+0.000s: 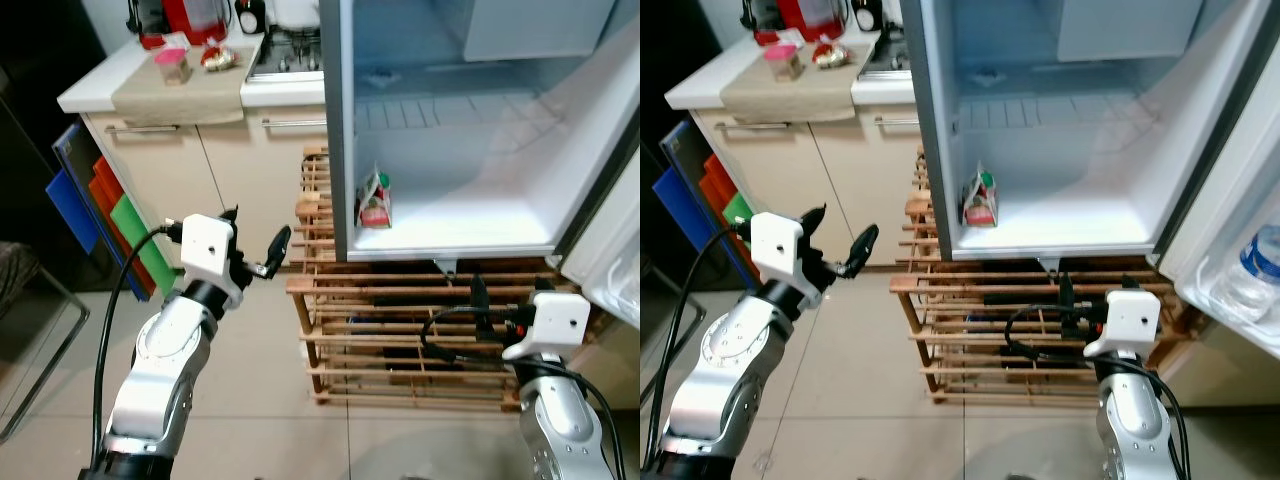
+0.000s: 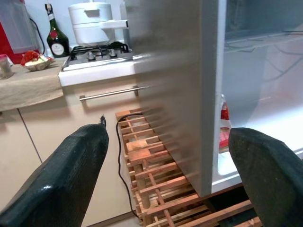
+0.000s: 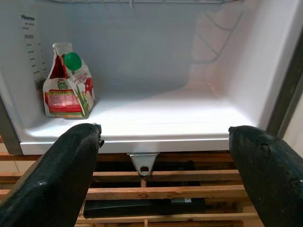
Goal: Restocking fridge
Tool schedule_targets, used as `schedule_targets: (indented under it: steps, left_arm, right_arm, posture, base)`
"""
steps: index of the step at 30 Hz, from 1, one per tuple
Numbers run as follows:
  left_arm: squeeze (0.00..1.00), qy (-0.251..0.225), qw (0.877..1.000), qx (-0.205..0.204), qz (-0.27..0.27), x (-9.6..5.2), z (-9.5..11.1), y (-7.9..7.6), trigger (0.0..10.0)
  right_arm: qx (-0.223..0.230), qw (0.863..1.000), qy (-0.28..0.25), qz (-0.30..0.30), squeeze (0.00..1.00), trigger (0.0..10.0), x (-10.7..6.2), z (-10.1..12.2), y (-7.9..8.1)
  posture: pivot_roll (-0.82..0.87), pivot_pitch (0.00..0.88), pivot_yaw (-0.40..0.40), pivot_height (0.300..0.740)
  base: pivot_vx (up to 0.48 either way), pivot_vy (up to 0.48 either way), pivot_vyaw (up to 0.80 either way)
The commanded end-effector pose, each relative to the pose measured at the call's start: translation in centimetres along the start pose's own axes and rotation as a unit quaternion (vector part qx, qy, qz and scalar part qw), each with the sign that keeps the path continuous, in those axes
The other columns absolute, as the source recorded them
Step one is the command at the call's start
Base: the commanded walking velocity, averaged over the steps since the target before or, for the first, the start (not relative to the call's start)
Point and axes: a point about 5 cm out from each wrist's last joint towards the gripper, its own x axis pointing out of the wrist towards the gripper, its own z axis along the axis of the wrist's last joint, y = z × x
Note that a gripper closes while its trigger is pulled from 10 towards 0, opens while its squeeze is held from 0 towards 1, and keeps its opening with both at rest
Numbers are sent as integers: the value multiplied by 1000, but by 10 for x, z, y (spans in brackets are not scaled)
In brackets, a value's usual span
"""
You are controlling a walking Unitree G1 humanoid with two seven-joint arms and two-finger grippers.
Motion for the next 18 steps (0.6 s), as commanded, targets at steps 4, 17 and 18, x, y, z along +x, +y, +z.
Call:
schedule_targets:
  steps: [4, 17, 18]
  left_arm:
    - [0, -2, 1000, 4, 2, 1, 1, 1, 10000]
    - [0, -6, 1000, -7, -5, 4, 2, 0, 10000]
    - [0, -6, 1000, -9, -11, 4, 2, -1, 10000]
  right_arm:
    - [1, 1000, -2, -2, 0, 10000, 1, 3, 2]
    - [-3, 1000, 1, 1, 0, 10000, 1, 5, 6]
    - [-4, 1000, 2, 1, 0, 10000, 0, 5, 6]
  posture:
    - [-101, 0, 88, 740]
    - [-102, 0, 83, 740]
    - [-105, 0, 83, 740]
  base:
    - [-334, 0, 0]
    - [-136, 0, 0]
    - [0, 0, 0]
